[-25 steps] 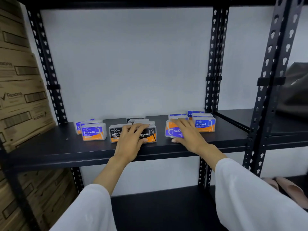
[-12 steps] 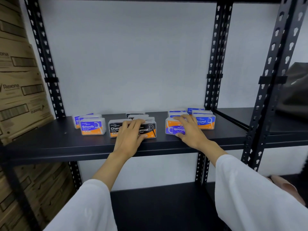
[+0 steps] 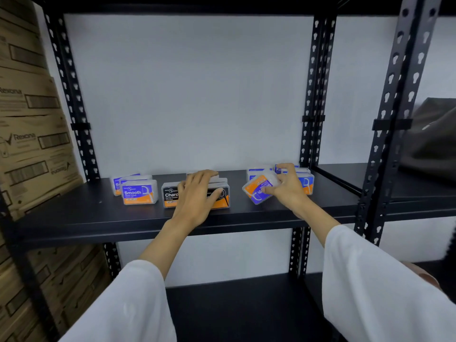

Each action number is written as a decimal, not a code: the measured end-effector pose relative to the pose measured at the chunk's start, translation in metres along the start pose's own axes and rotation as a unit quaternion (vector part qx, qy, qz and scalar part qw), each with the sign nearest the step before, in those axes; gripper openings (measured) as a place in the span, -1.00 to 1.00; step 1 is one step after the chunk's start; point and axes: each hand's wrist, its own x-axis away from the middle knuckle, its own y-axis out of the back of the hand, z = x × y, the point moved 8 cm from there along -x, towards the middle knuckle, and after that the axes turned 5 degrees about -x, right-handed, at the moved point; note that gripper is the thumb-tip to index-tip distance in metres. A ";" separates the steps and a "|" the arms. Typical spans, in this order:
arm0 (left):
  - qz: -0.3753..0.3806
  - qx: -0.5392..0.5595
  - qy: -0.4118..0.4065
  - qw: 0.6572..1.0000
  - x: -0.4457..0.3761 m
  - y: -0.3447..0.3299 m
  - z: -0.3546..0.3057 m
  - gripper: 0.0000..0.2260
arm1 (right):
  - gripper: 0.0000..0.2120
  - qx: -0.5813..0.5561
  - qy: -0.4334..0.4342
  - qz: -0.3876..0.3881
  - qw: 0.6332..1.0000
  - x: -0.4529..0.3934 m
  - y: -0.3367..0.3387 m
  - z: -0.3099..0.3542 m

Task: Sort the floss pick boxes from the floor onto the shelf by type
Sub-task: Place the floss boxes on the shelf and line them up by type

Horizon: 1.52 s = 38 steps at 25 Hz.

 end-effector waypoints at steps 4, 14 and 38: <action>0.017 0.035 -0.014 0.999 -0.015 0.002 -0.019 -0.74 | -0.51 0.089 0.048 0.015 0.995 -0.005 0.005 0.020; 0.030 0.020 -0.010 0.999 -0.019 -0.009 0.000 -0.78 | -0.54 0.372 0.090 0.208 0.900 -0.028 -0.049 0.029; 0.194 -0.057 -0.157 0.967 -0.067 -0.072 -0.098 -0.54 | -0.66 0.306 0.098 0.099 0.942 0.024 0.054 -0.026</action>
